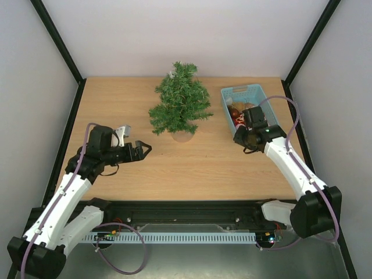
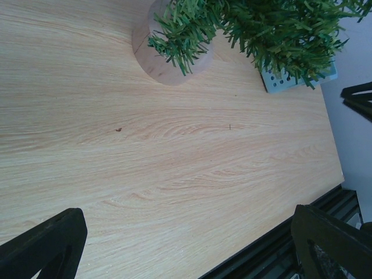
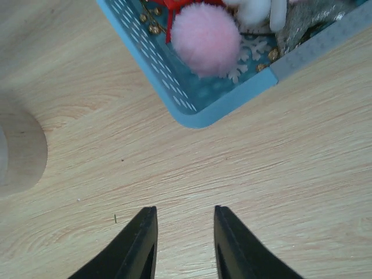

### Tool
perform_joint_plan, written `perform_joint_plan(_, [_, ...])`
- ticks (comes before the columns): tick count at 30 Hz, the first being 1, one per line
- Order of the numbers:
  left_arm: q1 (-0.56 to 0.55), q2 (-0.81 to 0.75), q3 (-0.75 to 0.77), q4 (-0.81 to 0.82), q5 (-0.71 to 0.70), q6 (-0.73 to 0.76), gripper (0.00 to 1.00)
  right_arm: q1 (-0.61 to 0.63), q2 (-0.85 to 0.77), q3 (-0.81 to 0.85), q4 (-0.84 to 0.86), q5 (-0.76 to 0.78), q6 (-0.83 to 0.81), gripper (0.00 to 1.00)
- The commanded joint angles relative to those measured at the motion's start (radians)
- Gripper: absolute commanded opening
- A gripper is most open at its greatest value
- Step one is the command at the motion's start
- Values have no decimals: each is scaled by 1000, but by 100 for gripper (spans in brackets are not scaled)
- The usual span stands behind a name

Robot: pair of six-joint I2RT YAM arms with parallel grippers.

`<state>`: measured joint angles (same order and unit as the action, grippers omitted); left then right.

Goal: Decorate the small christmas tree

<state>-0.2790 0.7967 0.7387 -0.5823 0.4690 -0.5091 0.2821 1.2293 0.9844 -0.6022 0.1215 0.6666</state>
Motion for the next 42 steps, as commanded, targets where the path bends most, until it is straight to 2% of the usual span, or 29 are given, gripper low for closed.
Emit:
perform_joint_plan(1, [-4,16,10,-14,-18,10,99,-3,14,107,-86,61,-8,31])
perform_joint_plan(10, [4,20,11,13,-103,-47,99,-256,347,378,-37,-9,-193,33])
perform_joint_plan(14, [7,43,19,21,-126,-66,99,-293,485,468,-39,19,-238,33])
perform_joint_plan(19, [11,69,31,32,-149,-59,99,-310,590,446,-22,52,-273,32])
perform_joint_plan(24, [11,78,24,47,-141,-69,99,-316,530,307,17,92,-265,25])
perform_joint_plan(29, [11,74,18,49,-112,-68,99,-317,457,198,23,95,-242,24])
perform_joint_plan(42, [12,11,5,33,-68,-60,99,-302,146,-69,-13,-49,-146,20])
